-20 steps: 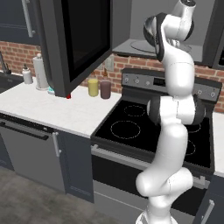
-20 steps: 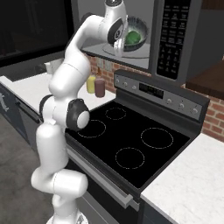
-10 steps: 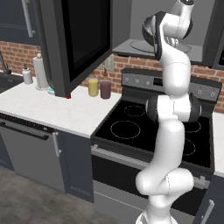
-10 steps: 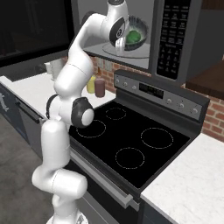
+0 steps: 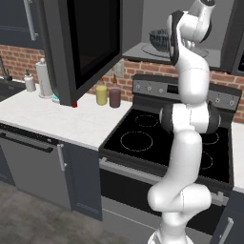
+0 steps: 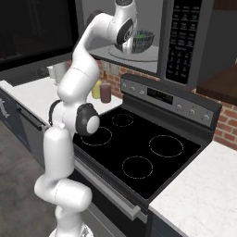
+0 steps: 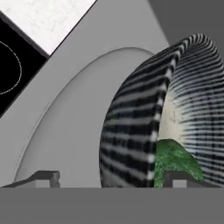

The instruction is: Pick the broccoli from the sink and place it in the bowl. Then pick the bowl and place it in the microwave. Then close the microwave door and press the start button.

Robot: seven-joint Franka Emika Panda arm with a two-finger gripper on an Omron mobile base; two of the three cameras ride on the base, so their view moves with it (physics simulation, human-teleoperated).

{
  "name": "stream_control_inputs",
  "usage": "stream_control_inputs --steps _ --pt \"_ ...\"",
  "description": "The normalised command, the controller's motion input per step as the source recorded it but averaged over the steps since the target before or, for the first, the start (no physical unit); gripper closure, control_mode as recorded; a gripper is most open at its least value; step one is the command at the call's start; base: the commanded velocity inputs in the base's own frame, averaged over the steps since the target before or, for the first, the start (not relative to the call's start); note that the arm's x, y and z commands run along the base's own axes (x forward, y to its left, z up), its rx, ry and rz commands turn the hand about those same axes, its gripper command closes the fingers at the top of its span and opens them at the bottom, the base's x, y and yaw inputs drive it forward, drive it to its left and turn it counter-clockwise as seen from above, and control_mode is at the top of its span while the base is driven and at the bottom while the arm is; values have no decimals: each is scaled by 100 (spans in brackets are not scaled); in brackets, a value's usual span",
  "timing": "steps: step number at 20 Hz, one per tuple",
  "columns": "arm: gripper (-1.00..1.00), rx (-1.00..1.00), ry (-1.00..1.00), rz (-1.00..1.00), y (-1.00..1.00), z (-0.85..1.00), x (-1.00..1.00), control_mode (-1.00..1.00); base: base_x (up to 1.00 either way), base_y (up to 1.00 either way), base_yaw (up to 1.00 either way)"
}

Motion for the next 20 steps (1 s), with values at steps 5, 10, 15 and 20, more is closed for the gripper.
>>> stream_control_inputs --steps 5,10,15,20 --pt "-100 0 -54 1 21 -17 -30 -100 0 0 0" --pt "-100 0 -51 0 28 -70 -71 -100 0 0 0" --pt "-100 0 -54 0 62 -91 -77 -100 0 0 0" --pt "-100 0 -44 -2 31 37 -88 -100 0 0 0"
